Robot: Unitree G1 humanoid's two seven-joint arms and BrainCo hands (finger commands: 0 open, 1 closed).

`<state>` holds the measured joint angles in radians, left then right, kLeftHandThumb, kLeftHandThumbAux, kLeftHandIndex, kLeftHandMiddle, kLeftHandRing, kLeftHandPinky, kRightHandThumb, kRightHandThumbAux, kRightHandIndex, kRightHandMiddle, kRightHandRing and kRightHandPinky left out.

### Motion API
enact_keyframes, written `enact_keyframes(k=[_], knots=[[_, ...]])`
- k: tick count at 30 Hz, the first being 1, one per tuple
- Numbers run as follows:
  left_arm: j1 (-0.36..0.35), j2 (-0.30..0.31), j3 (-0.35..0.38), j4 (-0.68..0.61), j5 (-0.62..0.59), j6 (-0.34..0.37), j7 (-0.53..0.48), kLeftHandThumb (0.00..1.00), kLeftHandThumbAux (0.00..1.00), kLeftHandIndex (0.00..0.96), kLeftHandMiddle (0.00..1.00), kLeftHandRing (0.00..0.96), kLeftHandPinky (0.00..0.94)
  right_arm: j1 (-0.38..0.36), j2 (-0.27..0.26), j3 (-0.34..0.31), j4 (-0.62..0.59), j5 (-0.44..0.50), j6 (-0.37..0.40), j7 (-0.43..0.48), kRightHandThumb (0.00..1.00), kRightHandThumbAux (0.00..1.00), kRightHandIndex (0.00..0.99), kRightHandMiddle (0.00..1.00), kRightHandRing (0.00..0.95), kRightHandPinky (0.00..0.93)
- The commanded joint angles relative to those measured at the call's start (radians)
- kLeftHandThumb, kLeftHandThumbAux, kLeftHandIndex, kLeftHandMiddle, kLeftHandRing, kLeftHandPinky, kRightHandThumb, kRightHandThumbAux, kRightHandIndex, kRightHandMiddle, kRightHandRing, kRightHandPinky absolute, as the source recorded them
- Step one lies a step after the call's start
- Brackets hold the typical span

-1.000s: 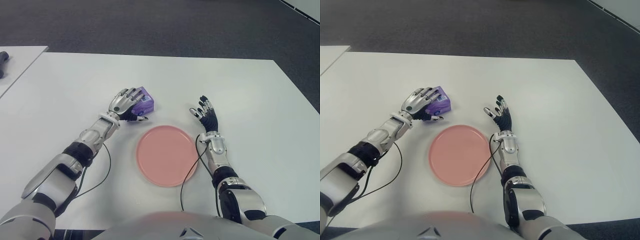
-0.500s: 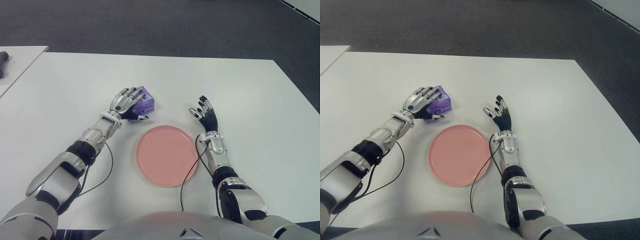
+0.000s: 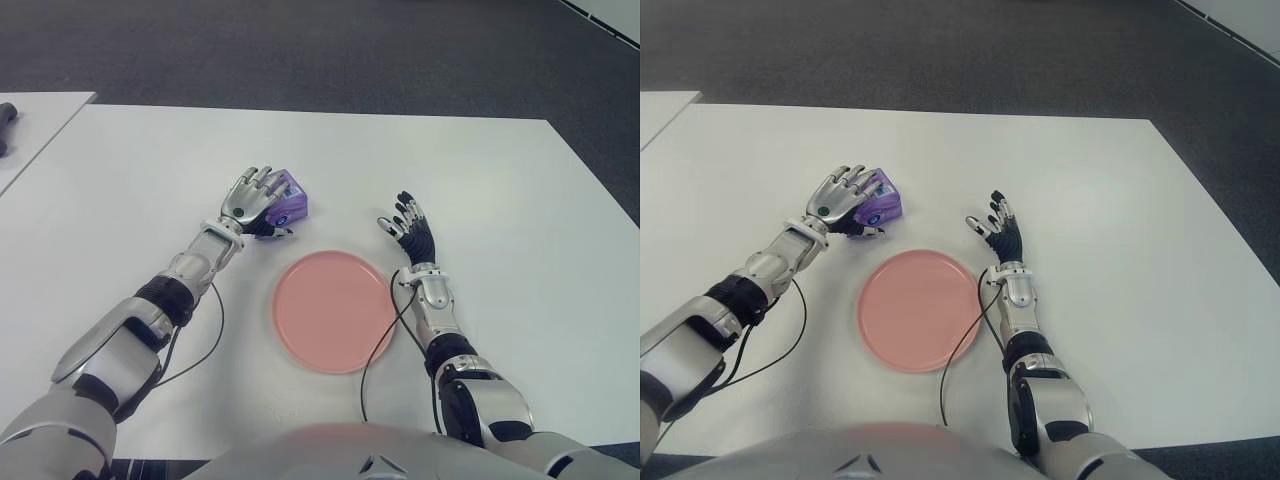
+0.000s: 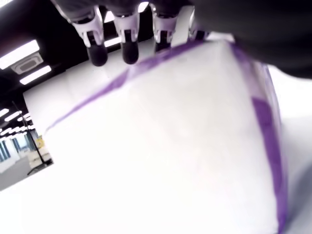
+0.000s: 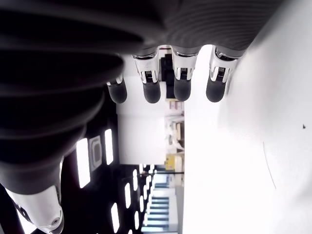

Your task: Put the tissue paper into the plate.

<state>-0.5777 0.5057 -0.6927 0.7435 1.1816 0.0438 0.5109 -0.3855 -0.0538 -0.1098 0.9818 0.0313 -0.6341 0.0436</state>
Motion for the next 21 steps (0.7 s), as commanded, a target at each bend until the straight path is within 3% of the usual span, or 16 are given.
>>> enact_keyframes(k=[1,4,8,21], knots=[[-0.039,0.011,-0.032,0.109,0.034,0.004,0.071,0.064,0.254,0.000,0.000,0.000,0.000,0.080,0.008,-0.002,0.046,0.003,0.043,0.012,0.000,0.684,0.000,0.000,0.000,0.000],[-0.069,-0.023,-0.059,0.263,0.039,-0.001,0.153,0.071,0.296,0.000,0.000,0.000,0.000,0.082,0.008,-0.004,0.043,0.006,0.041,0.017,0.000,0.686,0.000,0.000,0.000,0.000],[-0.090,-0.046,-0.084,0.339,0.032,-0.003,0.193,0.079,0.332,0.000,0.000,0.000,0.000,0.084,0.008,-0.005,0.037,0.008,0.043,0.019,0.000,0.689,0.000,0.000,0.000,0.000],[-0.089,-0.074,-0.096,0.394,-0.031,-0.027,0.216,0.079,0.441,0.000,0.000,0.000,0.000,0.091,-0.003,-0.004,0.024,0.003,0.061,0.013,0.009,0.680,0.002,0.000,0.000,0.000]])
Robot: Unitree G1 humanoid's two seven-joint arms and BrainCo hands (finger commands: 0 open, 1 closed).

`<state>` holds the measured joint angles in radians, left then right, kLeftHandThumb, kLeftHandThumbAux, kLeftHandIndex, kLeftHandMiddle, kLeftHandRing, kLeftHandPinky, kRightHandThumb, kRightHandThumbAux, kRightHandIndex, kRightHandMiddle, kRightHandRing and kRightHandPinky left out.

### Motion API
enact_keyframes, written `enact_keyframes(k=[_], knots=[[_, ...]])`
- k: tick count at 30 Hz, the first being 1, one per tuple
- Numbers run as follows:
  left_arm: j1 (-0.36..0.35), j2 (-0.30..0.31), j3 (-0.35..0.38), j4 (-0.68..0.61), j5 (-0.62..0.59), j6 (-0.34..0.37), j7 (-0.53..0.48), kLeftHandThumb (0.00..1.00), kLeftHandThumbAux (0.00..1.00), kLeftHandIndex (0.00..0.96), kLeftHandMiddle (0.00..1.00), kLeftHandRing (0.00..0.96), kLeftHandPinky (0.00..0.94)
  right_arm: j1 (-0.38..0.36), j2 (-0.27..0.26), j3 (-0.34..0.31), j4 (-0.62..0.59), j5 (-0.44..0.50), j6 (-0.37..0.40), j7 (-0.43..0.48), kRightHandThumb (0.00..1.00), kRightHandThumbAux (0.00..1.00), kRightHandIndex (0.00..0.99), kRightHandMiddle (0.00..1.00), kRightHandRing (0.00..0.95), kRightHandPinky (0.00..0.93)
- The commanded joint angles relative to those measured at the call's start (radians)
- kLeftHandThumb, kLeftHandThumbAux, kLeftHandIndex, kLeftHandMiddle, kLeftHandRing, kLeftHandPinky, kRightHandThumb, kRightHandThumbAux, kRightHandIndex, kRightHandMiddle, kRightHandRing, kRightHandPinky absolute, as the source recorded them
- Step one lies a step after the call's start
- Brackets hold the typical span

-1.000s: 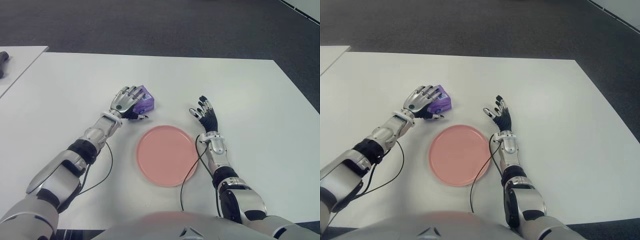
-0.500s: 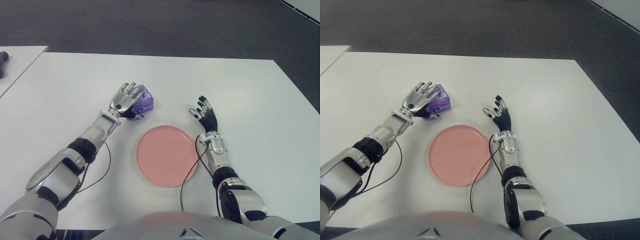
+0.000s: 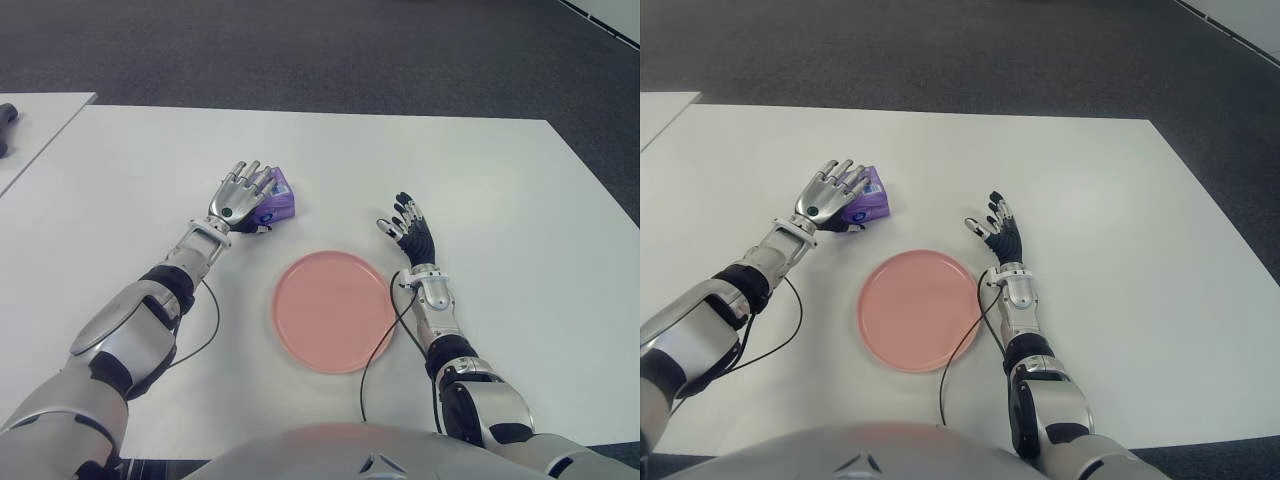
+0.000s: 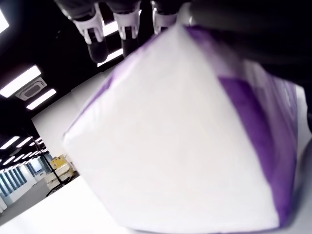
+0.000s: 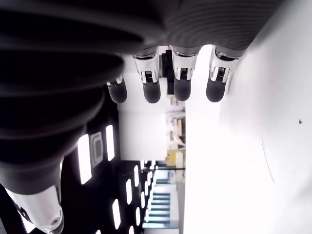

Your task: Put the tissue paper into the plate.

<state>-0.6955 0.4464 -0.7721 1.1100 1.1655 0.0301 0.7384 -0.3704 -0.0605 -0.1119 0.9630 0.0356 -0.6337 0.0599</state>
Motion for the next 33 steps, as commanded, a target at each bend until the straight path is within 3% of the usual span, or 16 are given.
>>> enact_keyframes(k=[1,33], knots=[[0.031,-0.017,-0.013,0.028,-0.023,-0.015,-0.014,0.080,0.444,0.000,0.000,0.000,0.000,0.076,0.002,-0.001,0.042,-0.003,0.060,-0.004,0.009,0.678,0.002,0.000,0.000,0.000],[0.054,-0.042,-0.020,0.004,-0.082,0.011,-0.016,0.071,0.443,0.000,0.000,0.000,0.000,0.086,-0.023,-0.005,0.012,0.014,0.087,0.041,0.000,0.686,0.000,0.000,0.000,0.000]])
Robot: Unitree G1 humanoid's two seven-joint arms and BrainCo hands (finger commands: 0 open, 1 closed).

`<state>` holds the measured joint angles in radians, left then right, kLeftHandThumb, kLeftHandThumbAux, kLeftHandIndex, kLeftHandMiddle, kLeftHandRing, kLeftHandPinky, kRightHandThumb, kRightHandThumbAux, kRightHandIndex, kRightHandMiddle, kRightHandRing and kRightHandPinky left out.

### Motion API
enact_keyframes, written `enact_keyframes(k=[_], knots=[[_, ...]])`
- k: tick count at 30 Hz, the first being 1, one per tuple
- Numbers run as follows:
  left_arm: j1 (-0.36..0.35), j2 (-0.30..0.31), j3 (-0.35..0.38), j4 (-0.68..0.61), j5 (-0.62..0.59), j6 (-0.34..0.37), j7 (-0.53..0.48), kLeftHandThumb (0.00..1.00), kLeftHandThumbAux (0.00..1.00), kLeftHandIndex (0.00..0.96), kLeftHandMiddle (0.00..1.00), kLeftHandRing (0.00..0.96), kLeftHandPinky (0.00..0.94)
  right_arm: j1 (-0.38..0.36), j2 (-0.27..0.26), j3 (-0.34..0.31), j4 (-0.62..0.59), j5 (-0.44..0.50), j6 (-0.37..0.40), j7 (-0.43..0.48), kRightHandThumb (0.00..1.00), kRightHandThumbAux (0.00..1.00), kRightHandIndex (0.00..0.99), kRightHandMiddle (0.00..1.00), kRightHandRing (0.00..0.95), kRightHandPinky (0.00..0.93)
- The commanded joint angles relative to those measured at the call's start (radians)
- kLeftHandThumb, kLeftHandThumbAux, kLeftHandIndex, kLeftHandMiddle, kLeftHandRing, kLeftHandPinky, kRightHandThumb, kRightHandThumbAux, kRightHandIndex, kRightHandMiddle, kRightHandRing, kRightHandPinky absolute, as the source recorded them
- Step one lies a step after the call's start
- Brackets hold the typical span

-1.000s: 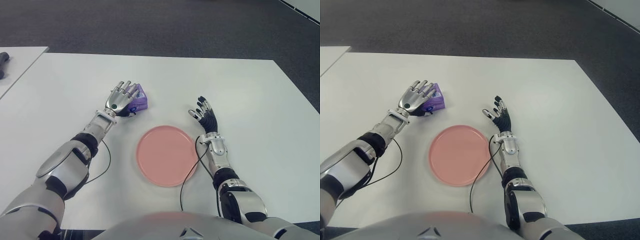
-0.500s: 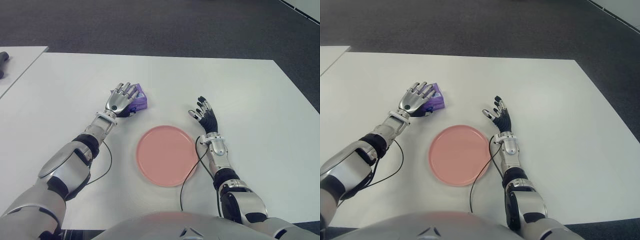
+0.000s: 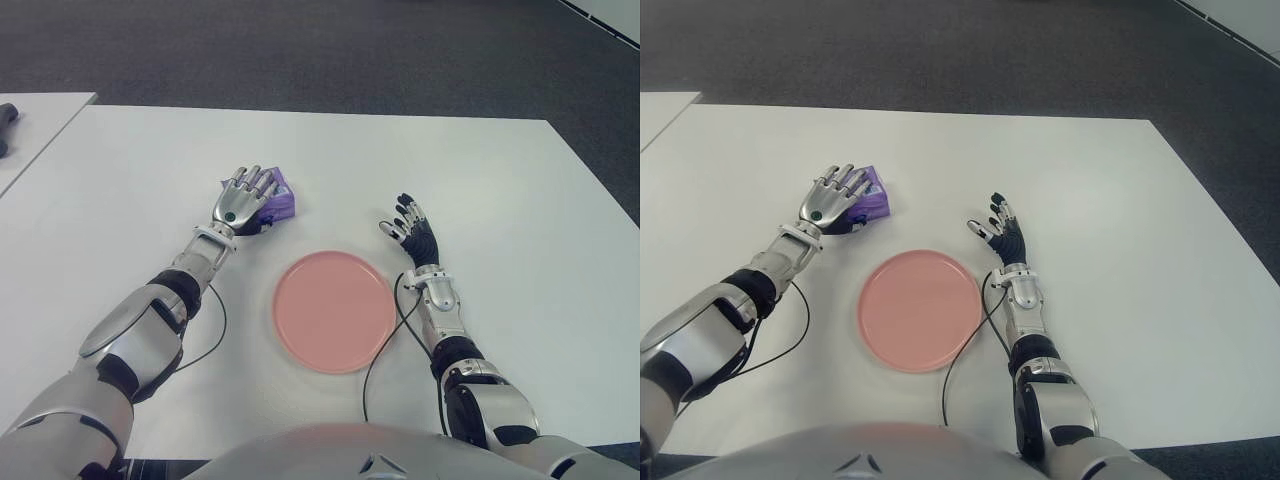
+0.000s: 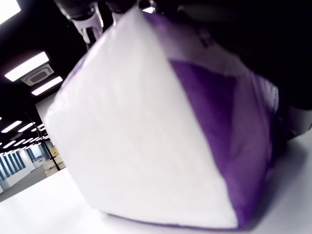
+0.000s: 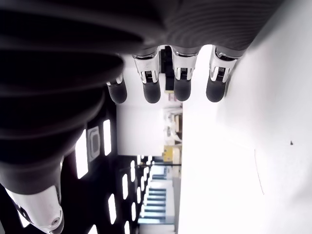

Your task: Put the tissue paper into the plate.

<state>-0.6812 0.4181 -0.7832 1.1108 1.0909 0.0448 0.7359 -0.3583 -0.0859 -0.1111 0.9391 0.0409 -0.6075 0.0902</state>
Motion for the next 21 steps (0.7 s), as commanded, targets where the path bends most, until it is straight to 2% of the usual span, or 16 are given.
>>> enact_keyframes(k=[1,13,15,16,17,18,19,21], knots=[[0.040,-0.015,-0.008,0.003,-0.011,-0.005,-0.014,0.071,0.441,0.000,0.000,0.000,0.000,0.075,0.002,-0.006,0.032,0.009,0.063,0.013,0.000,0.686,0.000,0.000,0.000,0.000],[0.044,-0.034,0.015,0.018,-0.069,-0.041,-0.007,0.068,0.415,0.000,0.000,0.000,0.003,0.081,-0.002,-0.012,0.026,0.002,0.052,0.000,0.000,0.695,0.000,0.000,0.000,0.000],[0.044,-0.037,0.017,0.021,-0.075,-0.046,-0.002,0.056,0.413,0.000,0.000,0.000,0.042,0.081,-0.002,-0.013,0.027,0.001,0.050,-0.004,0.000,0.698,0.000,0.000,0.000,0.000],[0.044,-0.038,0.018,0.023,-0.076,-0.047,0.002,0.050,0.410,0.000,0.063,0.100,0.165,0.080,-0.002,-0.013,0.028,0.001,0.049,-0.006,0.000,0.699,0.000,0.000,0.000,0.000],[0.043,-0.039,0.015,0.026,-0.075,-0.048,0.012,0.048,0.409,0.000,0.086,0.137,0.209,0.080,-0.002,-0.015,0.029,0.002,0.047,-0.008,0.000,0.699,0.000,0.000,0.000,0.000],[0.042,-0.039,0.013,0.029,-0.074,-0.048,0.019,0.043,0.407,0.016,0.171,0.238,0.314,0.079,-0.001,-0.016,0.030,0.002,0.045,-0.010,0.000,0.699,0.000,0.000,0.000,0.000],[0.043,-0.042,0.012,0.034,-0.073,-0.048,0.032,0.042,0.406,0.021,0.201,0.274,0.351,0.076,0.000,-0.018,0.036,0.006,0.042,-0.010,0.000,0.698,0.000,0.000,0.000,0.000],[0.044,-0.045,0.012,0.042,-0.073,-0.050,0.053,0.049,0.416,0.105,0.347,0.397,0.480,0.072,0.002,-0.024,0.046,0.011,0.035,-0.010,0.000,0.691,0.000,0.000,0.000,0.000]])
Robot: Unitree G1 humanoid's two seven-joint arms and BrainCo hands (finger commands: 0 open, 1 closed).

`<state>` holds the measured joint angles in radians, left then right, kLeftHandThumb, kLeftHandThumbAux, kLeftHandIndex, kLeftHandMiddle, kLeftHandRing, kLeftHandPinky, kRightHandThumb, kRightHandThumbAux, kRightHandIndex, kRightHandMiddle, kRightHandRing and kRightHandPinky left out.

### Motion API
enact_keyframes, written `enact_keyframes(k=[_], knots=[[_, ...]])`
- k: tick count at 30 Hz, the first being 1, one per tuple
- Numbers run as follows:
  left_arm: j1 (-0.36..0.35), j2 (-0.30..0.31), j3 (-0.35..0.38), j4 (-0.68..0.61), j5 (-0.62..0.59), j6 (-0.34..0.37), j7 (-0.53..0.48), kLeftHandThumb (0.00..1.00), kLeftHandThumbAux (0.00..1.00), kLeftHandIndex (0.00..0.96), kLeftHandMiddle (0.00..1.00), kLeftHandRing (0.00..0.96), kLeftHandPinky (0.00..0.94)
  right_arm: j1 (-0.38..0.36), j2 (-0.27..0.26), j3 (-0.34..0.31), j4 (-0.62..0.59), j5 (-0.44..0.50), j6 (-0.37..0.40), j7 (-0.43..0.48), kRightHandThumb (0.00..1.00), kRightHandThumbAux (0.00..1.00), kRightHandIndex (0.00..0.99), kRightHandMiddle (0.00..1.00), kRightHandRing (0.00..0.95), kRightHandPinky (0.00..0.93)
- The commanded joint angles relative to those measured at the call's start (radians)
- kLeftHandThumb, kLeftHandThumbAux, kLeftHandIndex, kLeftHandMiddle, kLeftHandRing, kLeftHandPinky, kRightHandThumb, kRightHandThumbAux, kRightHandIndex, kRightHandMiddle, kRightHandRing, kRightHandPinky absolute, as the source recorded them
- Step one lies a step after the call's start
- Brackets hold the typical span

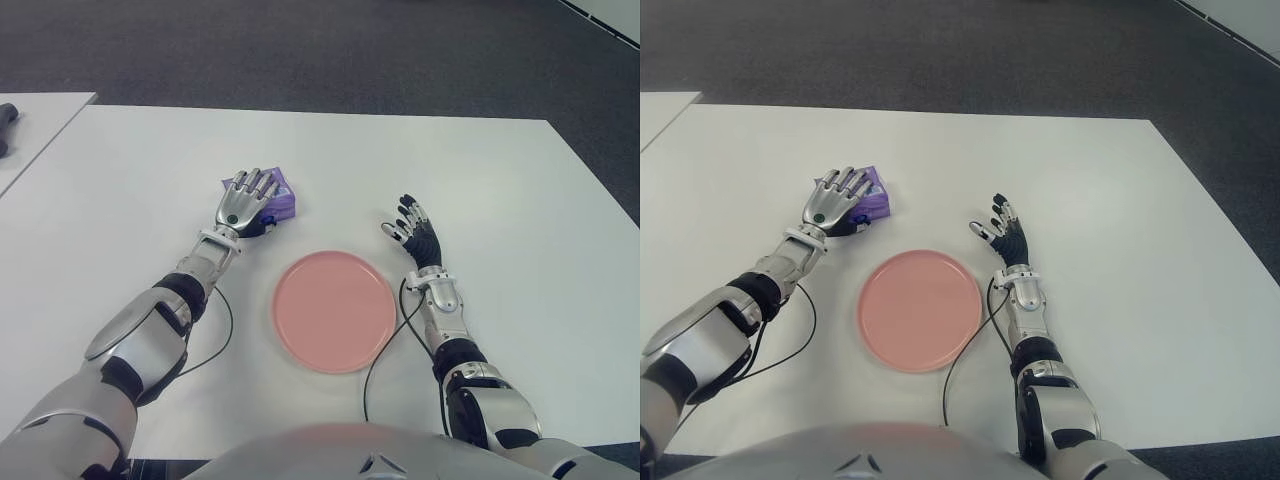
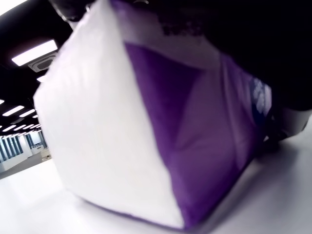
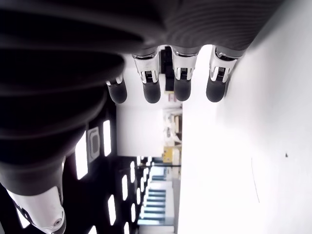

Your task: Put the tissue paper into the plate.

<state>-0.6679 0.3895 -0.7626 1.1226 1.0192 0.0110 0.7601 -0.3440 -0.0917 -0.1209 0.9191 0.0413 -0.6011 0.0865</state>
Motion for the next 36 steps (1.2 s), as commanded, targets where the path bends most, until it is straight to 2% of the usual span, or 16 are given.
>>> enact_keyframes(k=[1,4,7,10,18,22,30,36], knots=[[0.031,-0.017,-0.008,0.034,-0.003,-0.018,0.038,0.074,0.445,0.191,0.440,0.473,0.550,0.056,0.009,-0.016,0.070,0.013,0.025,-0.006,0.000,0.687,0.000,0.000,0.000,0.000],[0.030,-0.018,-0.006,0.041,-0.006,-0.030,0.059,0.148,0.508,0.337,0.588,0.594,0.658,0.054,0.010,-0.022,0.078,0.012,0.012,-0.009,0.000,0.683,0.000,0.000,0.000,0.000],[0.029,-0.019,0.001,0.048,-0.016,-0.053,0.078,0.524,0.636,0.404,0.679,0.677,0.738,0.053,0.010,-0.023,0.085,0.001,-0.006,-0.024,0.000,0.680,0.000,0.000,0.000,0.000],[0.027,-0.022,0.007,0.059,-0.029,-0.072,0.087,0.659,0.675,0.431,0.737,0.733,0.788,0.053,0.008,-0.018,0.092,-0.010,-0.025,-0.039,0.000,0.675,0.000,0.000,0.000,0.000],[0.006,-0.050,0.028,0.098,-0.073,-0.090,0.035,0.737,0.696,0.442,0.819,0.813,0.827,0.050,0.016,-0.020,0.099,0.004,-0.041,-0.031,0.066,0.657,0.000,0.000,0.000,0.000],[-0.003,-0.058,0.031,0.060,-0.076,-0.079,0.016,0.742,0.699,0.442,0.841,0.837,0.829,0.051,0.016,-0.028,0.104,0.015,-0.053,-0.024,0.086,0.665,0.000,0.000,0.000,0.000],[0.004,-0.045,0.034,0.045,-0.078,-0.105,0.019,0.745,0.701,0.441,0.851,0.848,0.816,0.043,0.016,-0.036,0.118,0.015,-0.069,-0.026,0.090,0.682,0.000,0.000,0.000,0.000],[0.002,-0.038,0.032,0.041,-0.082,-0.125,-0.001,0.747,0.700,0.441,0.854,0.849,0.816,0.036,0.020,-0.049,0.131,0.031,-0.093,0.007,0.077,0.684,0.000,0.000,0.000,0.000]])
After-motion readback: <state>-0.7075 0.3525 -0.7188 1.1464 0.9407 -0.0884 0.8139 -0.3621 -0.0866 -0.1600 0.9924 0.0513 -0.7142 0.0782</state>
